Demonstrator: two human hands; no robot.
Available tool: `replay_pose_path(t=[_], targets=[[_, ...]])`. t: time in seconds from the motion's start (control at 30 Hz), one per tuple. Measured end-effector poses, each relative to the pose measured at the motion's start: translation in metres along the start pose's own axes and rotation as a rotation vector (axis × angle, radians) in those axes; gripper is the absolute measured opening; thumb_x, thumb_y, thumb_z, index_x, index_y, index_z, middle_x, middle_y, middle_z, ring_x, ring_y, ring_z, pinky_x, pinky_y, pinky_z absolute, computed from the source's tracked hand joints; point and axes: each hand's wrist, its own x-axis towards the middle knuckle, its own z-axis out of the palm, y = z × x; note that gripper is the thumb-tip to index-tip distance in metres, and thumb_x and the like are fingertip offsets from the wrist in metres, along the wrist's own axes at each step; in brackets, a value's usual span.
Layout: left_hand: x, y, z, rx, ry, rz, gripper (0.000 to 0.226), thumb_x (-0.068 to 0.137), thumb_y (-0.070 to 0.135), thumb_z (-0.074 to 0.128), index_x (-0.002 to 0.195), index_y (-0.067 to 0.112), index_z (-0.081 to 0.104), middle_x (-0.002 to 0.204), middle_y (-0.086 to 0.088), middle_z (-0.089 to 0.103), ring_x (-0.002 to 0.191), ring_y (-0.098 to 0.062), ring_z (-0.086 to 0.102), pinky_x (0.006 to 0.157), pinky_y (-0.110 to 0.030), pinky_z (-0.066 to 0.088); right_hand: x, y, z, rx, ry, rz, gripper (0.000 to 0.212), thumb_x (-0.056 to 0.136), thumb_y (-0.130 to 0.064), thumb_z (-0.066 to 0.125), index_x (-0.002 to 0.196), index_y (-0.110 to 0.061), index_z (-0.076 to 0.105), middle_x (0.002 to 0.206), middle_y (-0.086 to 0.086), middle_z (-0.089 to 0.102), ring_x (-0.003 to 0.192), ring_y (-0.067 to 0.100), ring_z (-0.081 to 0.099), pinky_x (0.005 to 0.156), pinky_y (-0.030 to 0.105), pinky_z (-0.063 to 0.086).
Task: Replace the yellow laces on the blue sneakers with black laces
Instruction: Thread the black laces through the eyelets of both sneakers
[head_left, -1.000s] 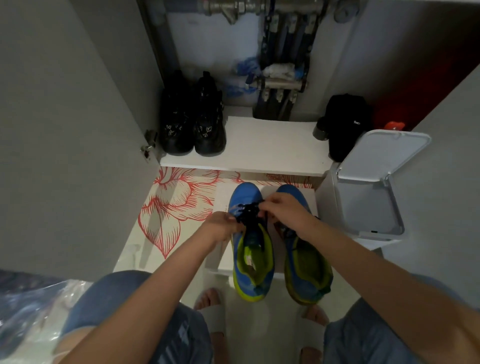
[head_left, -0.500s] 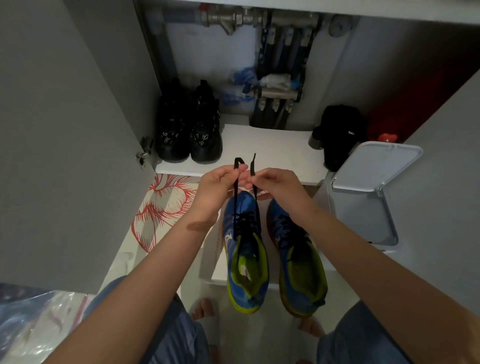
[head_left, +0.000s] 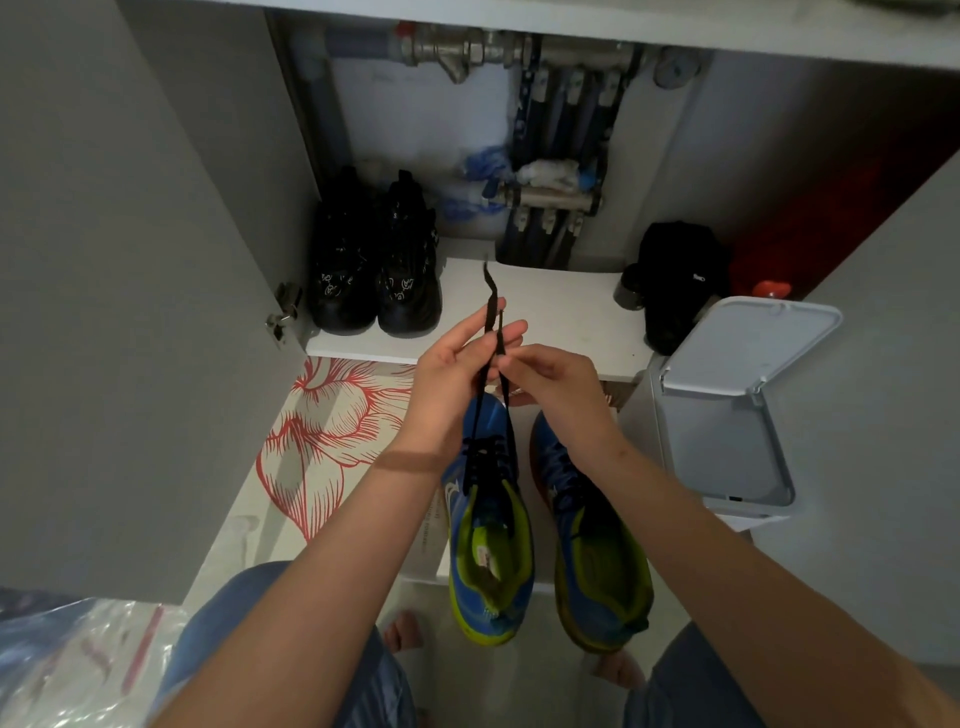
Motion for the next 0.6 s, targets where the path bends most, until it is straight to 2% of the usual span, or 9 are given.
replay_pose_path(t=[0.17,0.23,0.33,0.4,0.43,0.47,0.53,0.6], targets=[[0.003,0.0,-0.001,0.012,-0.008,0.0,0.034,0.099,0.009,0.043,0.129,0.022,0.054,0.116,-0.006,0.068,0.109,-0.015,0.064,0.093,-0.026,0.051,0.002,0.002,0.001,-0.016,0.006,0.003,0.018,0.09,-0.011,0.06,0.101,-0.001,0.07,0.097,0.016,0.071,0.092,0.028,0.067,0.086,0.043,0.055],[0.004,0.001,-0.003,-0.015,0.011,-0.022,0.034,0.098,0.008,0.043,0.129,0.017,0.054,0.113,-0.007,0.068,0.103,-0.015,0.067,0.089,-0.026,0.052,0.003,0.002,0.002,-0.027,-0.001,-0.003,0.017,0.09,-0.01,0.06,0.099,-0.001,0.07,0.094,0.016,0.071,0.089,0.028,0.068,0.083,0.04,0.056],[0.007,-0.001,-0.013,0.0,0.159,-0.104,0.03,0.097,0.004,0.044,0.126,0.005,0.054,0.097,-0.007,0.07,0.071,-0.006,0.069,0.067,-0.019,0.056,0.005,0.004,-0.004,0.049,-0.018,0.101,0.018,0.091,-0.008,0.058,0.101,0.004,0.065,0.079,0.016,0.068,0.063,0.018,0.067,0.065,0.027,0.058],[0.01,-0.006,-0.025,0.206,0.281,-0.172,0.032,0.097,0.002,0.042,0.128,0.0,0.049,0.084,-0.004,0.067,0.053,-0.003,0.063,0.047,-0.013,0.049,0.008,0.011,-0.012,-0.012,-0.043,0.207,0.019,0.092,-0.004,0.055,0.107,0.007,0.06,0.067,0.012,0.06,0.043,0.012,0.056,0.049,0.023,0.051],[0.012,-0.01,-0.033,0.362,0.313,-0.213,0.036,0.097,0.001,0.042,0.132,0.001,0.044,0.08,-0.002,0.066,0.051,-0.005,0.061,0.042,-0.014,0.045,0.01,0.019,-0.017,-0.14,-0.045,0.236,0.02,0.093,-0.003,0.053,0.111,0.005,0.058,0.067,0.011,0.058,0.038,0.01,0.051,0.046,0.024,0.048],[0.012,-0.014,-0.039,0.543,0.319,-0.254,0.041,0.096,0.002,0.041,0.137,0.004,0.037,0.08,-0.003,0.065,0.054,-0.01,0.061,0.045,-0.017,0.044,0.011,0.027,-0.023,-0.309,-0.045,0.235,0.023,0.093,-0.004,0.051,0.115,0.001,0.057,0.071,0.01,0.059,0.038,0.007,0.05,0.047,0.024,0.047],[0.011,-0.022,-0.05,0.887,0.248,-0.318,0.051,0.094,0.001,0.042,0.142,0.013,0.028,0.09,-0.008,0.066,0.071,-0.022,0.065,0.062,-0.03,0.051,0.011,0.041,-0.031,-0.605,-0.058,0.156,0.033,0.094,-0.004,0.049,0.127,-0.008,0.052,0.088,0.008,0.061,0.052,0.007,0.053,0.058,0.025,0.048],[0.008,-0.024,-0.051,1.119,0.106,-0.418,0.042,0.093,0.004,0.045,0.134,0.012,0.041,0.106,-0.014,0.065,0.09,-0.03,0.065,0.08,-0.038,0.053,0.007,0.048,-0.031,-0.734,-0.129,0.048,0.038,0.092,-0.005,0.051,0.129,-0.015,0.053,0.105,0.008,0.061,0.078,0.014,0.058,0.077,0.024,0.048]])
